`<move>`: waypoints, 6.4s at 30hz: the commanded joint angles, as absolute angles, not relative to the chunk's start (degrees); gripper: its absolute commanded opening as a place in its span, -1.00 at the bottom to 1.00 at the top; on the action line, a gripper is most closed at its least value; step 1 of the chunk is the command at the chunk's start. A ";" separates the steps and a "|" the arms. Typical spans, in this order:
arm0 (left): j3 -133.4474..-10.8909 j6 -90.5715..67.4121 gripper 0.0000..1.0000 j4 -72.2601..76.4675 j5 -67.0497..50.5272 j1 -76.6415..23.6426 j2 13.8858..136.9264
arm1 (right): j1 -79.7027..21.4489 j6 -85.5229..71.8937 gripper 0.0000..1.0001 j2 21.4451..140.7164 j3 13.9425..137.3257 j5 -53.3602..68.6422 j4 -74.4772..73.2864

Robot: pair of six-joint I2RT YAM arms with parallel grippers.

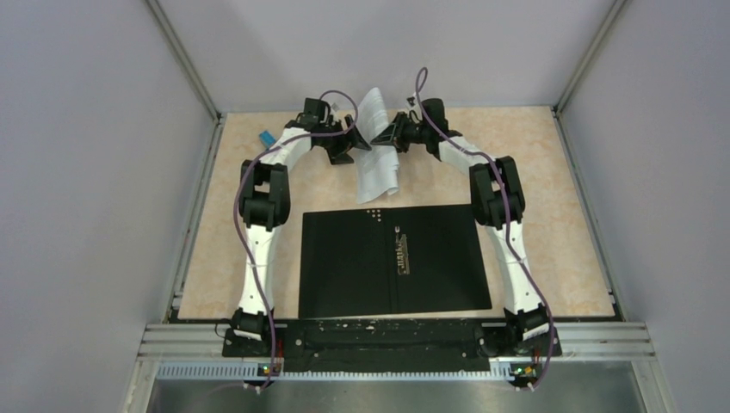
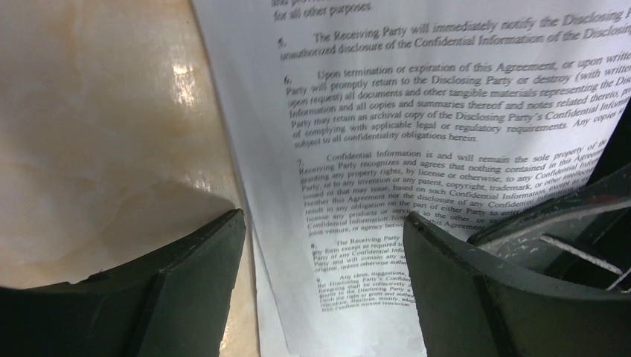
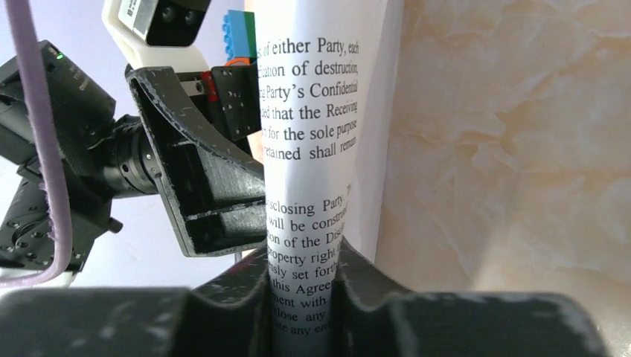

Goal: Put the files into the folder

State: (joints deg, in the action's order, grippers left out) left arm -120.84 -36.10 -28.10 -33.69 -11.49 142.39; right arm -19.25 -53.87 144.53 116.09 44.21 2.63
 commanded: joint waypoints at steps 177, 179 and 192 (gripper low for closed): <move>-76.54 -3.54 -1.00 -5.07 -37.73 -25.56 69.54 | -23.91 -12.19 -1.00 67.82 64.27 36.09 20.45; -72.79 -1.64 -1.00 -0.99 -35.98 -26.94 69.95 | -24.51 -9.38 -1.00 66.74 60.70 31.73 21.56; -60.93 -1.66 -1.00 29.11 -22.80 -29.14 82.65 | -24.46 -7.14 -1.00 74.56 46.69 21.18 47.61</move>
